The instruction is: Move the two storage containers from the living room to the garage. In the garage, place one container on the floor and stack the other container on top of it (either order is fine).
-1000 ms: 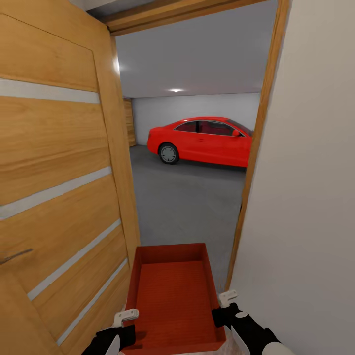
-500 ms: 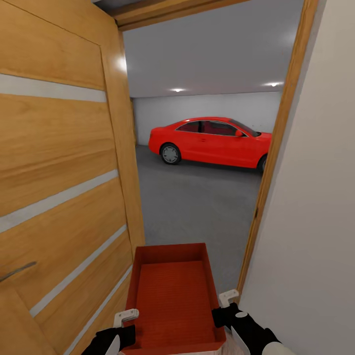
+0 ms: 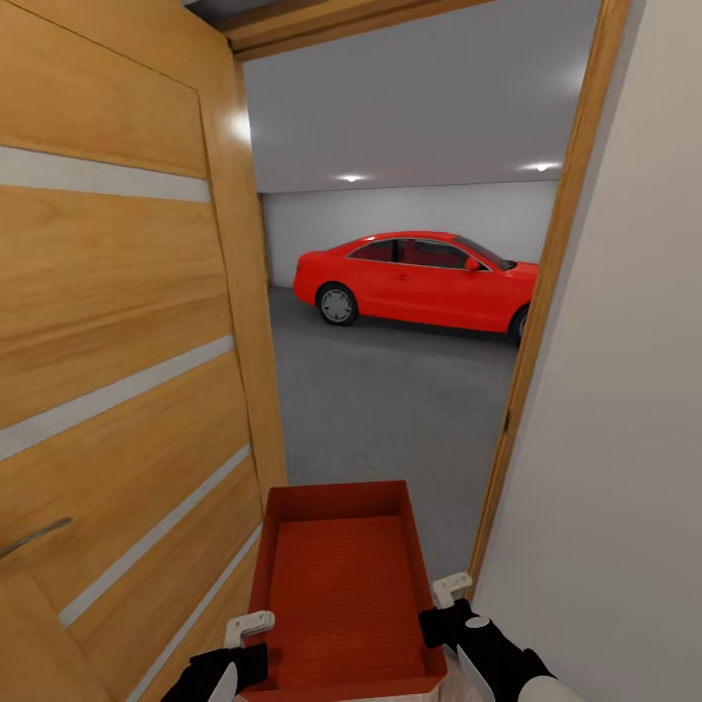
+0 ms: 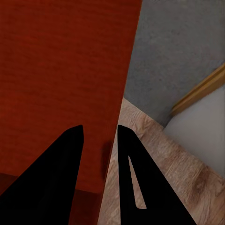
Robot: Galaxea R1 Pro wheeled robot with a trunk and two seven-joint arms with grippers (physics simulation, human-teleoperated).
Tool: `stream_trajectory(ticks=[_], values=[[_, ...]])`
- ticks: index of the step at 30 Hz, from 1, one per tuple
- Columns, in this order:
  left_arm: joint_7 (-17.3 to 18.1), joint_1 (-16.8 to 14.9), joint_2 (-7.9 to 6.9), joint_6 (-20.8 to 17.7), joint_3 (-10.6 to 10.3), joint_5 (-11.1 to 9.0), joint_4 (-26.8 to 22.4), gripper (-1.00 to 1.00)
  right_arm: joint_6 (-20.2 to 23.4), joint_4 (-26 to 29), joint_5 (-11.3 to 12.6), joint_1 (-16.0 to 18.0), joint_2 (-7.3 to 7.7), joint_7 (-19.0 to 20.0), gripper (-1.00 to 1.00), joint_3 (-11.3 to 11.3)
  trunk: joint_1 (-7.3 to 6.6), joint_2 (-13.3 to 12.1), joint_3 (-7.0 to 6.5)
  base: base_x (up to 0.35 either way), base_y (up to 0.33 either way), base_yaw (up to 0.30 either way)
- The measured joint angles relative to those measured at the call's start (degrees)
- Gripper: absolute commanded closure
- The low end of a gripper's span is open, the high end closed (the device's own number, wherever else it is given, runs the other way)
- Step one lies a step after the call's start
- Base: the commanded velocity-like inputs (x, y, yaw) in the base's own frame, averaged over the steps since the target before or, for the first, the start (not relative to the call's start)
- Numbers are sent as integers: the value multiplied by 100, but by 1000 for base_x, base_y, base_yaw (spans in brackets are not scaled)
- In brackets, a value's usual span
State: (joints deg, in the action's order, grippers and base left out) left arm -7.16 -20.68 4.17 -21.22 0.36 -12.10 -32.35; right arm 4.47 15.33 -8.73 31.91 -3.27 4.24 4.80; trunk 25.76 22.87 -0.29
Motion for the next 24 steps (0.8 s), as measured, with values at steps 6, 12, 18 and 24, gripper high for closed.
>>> stream_trajectory(ticks=[6,12,18,24], values=[[-2,0,0,0,0,-1,1,100,0,0,0,0,1,2,100,3,-2,1,0,130,148,0],[-1,0,0,-1,-1,-3,1,100,0,-2,0,0,2,4,100,1,-1,0,0,159,178,0],[0,-1,0,0,0,0,2,100,0,-1,3,0,0,-1,100,2,0,0,0,15,17,0],[0,0,0,1,0,-1,2,100,0,-1,8,0,1,-2,100,6,0,0,0,0,0,0]])
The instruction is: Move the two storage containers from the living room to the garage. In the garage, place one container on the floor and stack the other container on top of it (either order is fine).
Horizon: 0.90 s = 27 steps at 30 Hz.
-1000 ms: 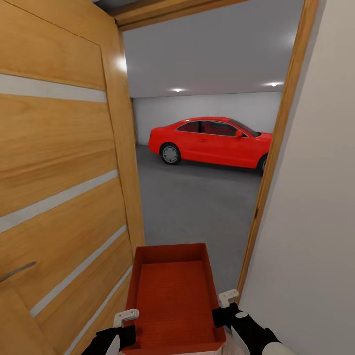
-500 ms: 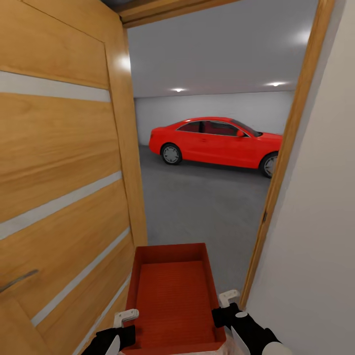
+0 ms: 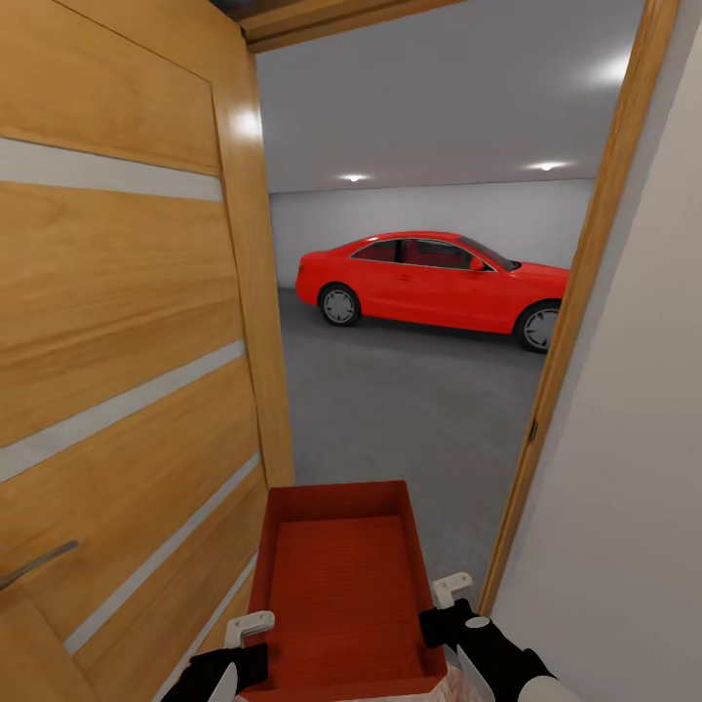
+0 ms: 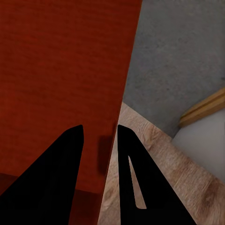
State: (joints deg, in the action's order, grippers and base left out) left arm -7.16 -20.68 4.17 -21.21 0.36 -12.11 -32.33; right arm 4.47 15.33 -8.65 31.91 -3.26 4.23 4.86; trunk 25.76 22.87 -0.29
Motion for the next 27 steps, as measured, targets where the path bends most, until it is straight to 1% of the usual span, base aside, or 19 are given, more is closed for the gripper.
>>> stream_trajectory(ticks=[6,9,27], values=[[0,0,0,-1,0,1,0,100,0,-1,6,0,1,-1,100,5,0,0,0,0,0,-11],[0,-3,0,0,-1,1,2,100,0,1,14,-1,2,-3,100,10,0,0,-8,0,0,-140],[1,-1,1,-2,1,1,3,100,4,1,14,-1,2,-3,100,13,0,0,-97,0,0,-239]])
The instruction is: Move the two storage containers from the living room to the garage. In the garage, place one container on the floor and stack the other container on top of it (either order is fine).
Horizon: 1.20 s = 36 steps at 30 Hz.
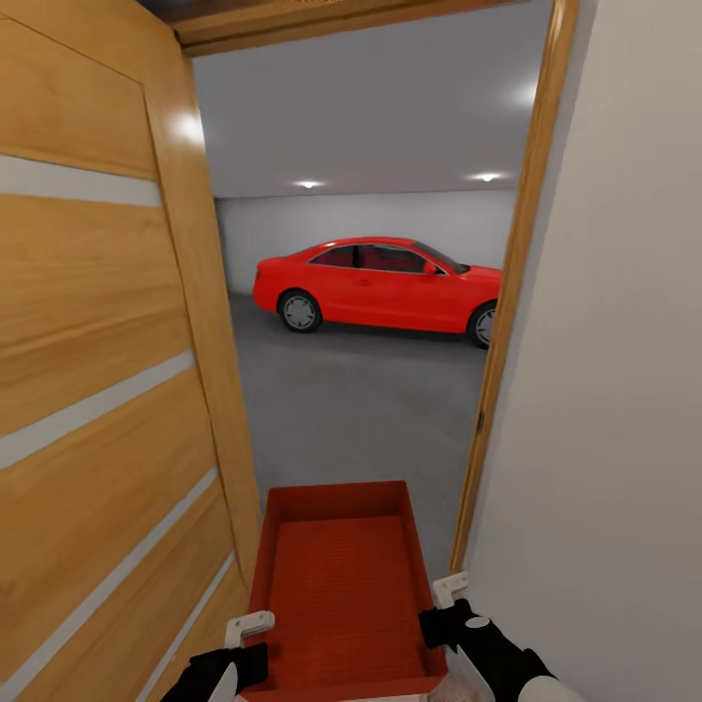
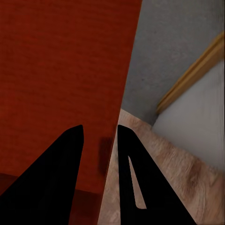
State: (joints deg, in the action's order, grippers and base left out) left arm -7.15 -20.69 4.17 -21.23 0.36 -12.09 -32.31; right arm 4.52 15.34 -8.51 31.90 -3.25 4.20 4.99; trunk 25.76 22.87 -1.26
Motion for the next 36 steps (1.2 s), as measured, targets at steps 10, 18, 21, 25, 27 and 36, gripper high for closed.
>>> stream_trajectory(ticks=[10,18,21,25,27,36], values=[[-1,1,-1,2,-1,-2,-3,100,-4,-1,-5,1,-1,1,100,-2,0,0,-15,0,0,-83],[-1,1,-1,2,-1,-2,-3,100,-4,-1,-5,1,0,2,100,-3,0,0,12,0,0,-43],[-1,1,-1,3,-1,-2,-3,100,-4,0,-5,1,-1,1,100,-2,0,0,14,0,0,-3],[-1,2,-1,3,-1,-2,-3,100,-4,0,-5,1,-1,1,100,-2,0,0,14,0,0,0],[-1,1,-1,2,-1,-2,-3,100,-4,-1,-5,1,-1,1,100,-3,0,0,16,0,0,0],[-1,1,-1,2,-1,-2,-3,100,-4,0,-13,1,-1,3,100,-9,0,0,28,0,0,-13]])
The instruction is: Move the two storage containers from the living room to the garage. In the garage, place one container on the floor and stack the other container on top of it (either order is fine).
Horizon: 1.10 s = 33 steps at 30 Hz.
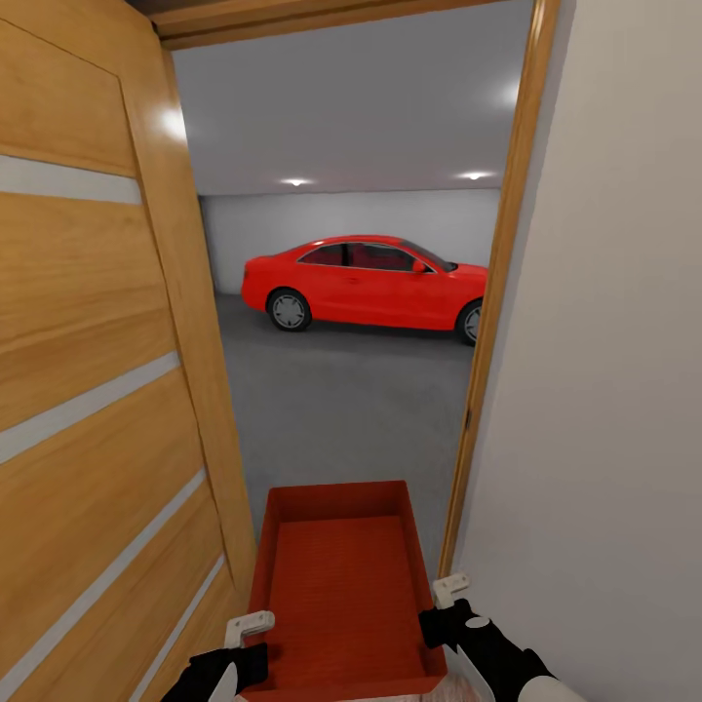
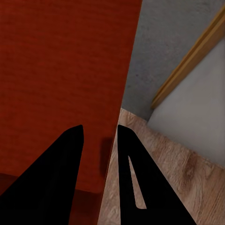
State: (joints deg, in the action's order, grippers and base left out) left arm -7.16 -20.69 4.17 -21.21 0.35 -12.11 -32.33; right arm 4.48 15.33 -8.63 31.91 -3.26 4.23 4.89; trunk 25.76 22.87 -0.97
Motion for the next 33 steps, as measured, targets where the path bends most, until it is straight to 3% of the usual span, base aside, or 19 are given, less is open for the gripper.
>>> stream_trajectory(ticks=[9,22,33], values=[[0,1,0,-6,1,0,1,100,6,0,4,0,1,1,100,3,0,0,0,0,0,-25],[1,0,0,-7,2,3,2,100,10,1,8,-1,0,-2,100,7,0,0,0,0,0,-247],[0,1,0,-1,0,0,0,100,0,-2,8,0,1,-2,100,7,0,0,0,0,0,-21]])
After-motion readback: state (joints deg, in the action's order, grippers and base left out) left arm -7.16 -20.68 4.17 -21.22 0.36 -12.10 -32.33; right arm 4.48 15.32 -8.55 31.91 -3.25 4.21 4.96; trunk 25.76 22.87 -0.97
